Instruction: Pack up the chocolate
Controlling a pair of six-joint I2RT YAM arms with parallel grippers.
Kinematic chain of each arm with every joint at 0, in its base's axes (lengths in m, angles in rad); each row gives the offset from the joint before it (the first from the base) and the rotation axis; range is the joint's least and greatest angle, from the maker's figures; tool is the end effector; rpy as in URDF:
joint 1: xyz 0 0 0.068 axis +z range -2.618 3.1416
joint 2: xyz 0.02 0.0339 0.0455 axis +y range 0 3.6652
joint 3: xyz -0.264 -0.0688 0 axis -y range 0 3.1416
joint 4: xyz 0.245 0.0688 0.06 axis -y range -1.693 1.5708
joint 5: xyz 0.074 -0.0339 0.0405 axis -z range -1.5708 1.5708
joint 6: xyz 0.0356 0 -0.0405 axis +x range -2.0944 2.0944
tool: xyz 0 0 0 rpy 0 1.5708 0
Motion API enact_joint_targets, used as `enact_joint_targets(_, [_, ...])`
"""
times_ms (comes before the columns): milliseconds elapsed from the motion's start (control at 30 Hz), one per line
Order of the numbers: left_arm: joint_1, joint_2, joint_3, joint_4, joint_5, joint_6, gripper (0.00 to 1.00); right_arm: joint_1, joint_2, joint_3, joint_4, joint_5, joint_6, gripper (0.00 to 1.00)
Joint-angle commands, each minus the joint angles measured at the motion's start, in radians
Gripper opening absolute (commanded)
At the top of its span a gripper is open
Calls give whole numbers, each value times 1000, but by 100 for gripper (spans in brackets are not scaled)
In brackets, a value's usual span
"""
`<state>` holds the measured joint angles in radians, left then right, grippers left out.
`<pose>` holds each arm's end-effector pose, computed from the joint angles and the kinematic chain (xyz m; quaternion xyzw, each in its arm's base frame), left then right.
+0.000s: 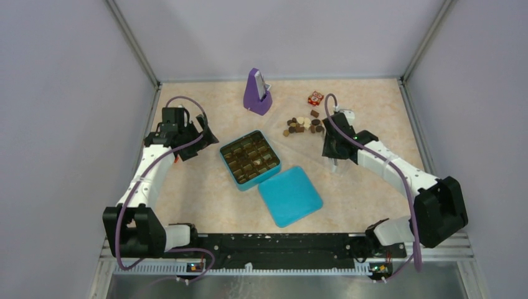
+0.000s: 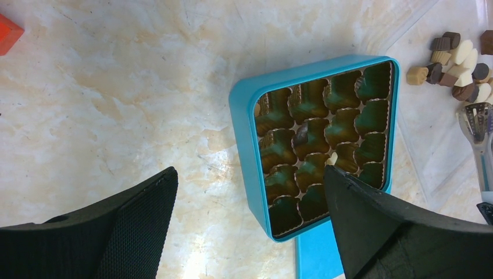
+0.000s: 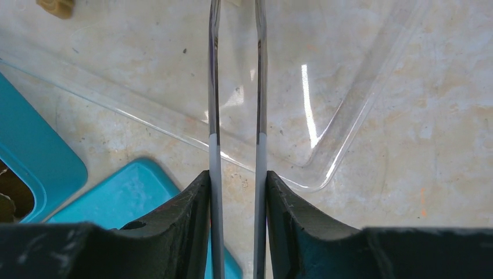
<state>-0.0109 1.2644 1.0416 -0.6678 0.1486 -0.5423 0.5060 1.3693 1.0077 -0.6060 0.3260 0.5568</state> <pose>0.2612 -0.0081 0.2847 -0.2230 0.9136 -0.1582 0.3009 0.2493 0.1251 0.2529 0.0721 0.9407 0.0149 0.3312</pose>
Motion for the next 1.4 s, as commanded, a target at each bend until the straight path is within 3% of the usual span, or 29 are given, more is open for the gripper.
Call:
enact_joint_targets(0, [5,-24,6,-1,-1,16,99,-4,-58,12,8,49,24,34])
enact_joint_targets(200, [5,-11,12,5,11,14,99,-4,-81,-3,3,54,18,32])
enact_joint_targets(500, [3,-14,14,4,9,16,99,-5,17,16,34,48,-13,32])
enact_joint_targets(800, [4,-17,14,2,8,16,99,-4,-41,27,-11,47,-15,9])
enact_joint_targets(1133, [4,-19,3,7,5,15,99,-4,-112,13,-68,2,-24,8])
enact_joint_targets(1367, [3,-15,8,8,4,15,99,-4,-186,48,-98,-62,-28,0])
